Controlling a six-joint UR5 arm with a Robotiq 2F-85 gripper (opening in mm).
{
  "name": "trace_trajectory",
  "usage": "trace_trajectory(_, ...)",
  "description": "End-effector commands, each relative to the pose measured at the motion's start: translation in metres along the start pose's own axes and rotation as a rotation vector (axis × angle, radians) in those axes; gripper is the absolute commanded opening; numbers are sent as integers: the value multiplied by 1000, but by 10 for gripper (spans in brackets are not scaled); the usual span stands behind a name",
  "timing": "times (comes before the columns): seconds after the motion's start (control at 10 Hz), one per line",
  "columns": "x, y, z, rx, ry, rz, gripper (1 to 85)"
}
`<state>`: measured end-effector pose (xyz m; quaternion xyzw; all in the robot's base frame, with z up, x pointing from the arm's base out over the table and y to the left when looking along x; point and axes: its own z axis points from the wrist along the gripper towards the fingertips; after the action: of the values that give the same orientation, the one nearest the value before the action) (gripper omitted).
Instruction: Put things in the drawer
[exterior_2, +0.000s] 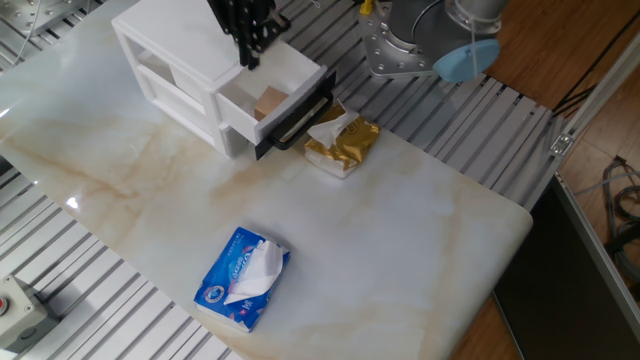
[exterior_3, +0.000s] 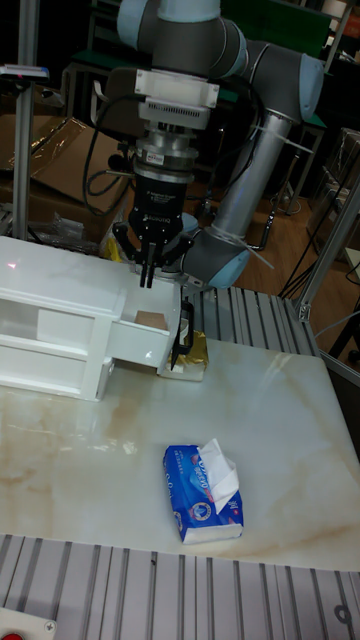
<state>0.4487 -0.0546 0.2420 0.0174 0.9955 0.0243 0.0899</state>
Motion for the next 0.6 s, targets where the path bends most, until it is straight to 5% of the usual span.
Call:
trace_trajectory(0.0, -7, 15, -14, 0, -4, 76, 10)
trace_trajectory(0.5, -2, 66, 7, -3, -9, 132, 10)
